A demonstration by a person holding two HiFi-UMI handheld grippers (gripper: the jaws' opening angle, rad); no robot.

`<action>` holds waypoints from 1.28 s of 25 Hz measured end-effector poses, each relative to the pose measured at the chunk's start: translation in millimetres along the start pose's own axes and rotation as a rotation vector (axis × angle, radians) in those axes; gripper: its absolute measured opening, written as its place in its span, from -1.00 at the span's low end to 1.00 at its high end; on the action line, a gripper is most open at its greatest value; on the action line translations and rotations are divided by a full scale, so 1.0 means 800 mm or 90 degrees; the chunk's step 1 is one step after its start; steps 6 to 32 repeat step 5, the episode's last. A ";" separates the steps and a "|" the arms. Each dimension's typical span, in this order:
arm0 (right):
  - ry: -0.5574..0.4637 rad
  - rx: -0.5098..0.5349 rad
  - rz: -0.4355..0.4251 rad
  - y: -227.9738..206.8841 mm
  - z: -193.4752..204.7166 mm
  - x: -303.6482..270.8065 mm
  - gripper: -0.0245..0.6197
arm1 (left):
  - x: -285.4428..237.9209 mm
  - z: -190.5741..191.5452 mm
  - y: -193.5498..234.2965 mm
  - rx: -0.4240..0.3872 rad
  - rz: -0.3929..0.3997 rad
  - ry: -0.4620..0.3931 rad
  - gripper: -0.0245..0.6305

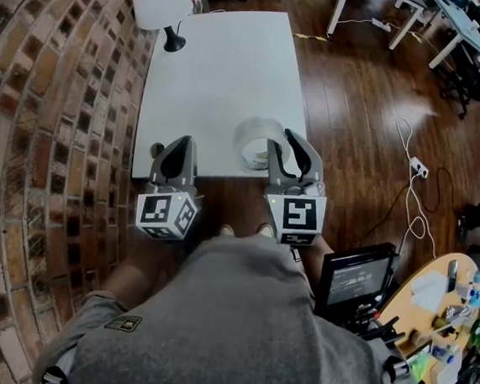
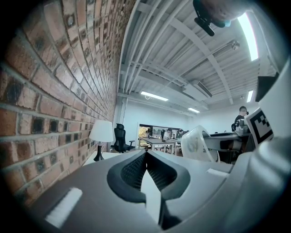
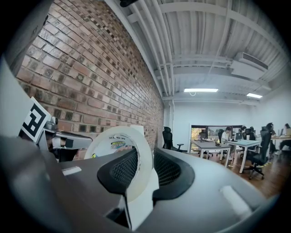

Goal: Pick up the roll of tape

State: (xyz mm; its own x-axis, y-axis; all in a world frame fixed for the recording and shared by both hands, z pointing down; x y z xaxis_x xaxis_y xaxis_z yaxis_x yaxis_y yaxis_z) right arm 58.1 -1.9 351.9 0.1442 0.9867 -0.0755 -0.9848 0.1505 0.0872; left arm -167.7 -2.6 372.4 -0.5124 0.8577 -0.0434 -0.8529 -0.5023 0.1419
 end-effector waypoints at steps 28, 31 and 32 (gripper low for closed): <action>-0.002 -0.002 0.001 0.002 -0.003 -0.001 -0.56 | 0.000 -0.001 0.004 0.001 -0.002 0.002 -0.92; -0.002 -0.002 0.001 0.002 -0.003 -0.001 -0.56 | 0.000 -0.001 0.004 0.001 -0.002 0.002 -0.92; -0.002 -0.002 0.001 0.002 -0.003 -0.001 -0.56 | 0.000 -0.001 0.004 0.001 -0.002 0.002 -0.92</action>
Point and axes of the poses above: the fingertips, and each gripper's own axes: x backward along the fingers, y to its left, z out of its underside, the point moved 7 cm from there along x, backward along the fingers, and after that the axes turned 12 degrees about z, right-handed, at the moved point
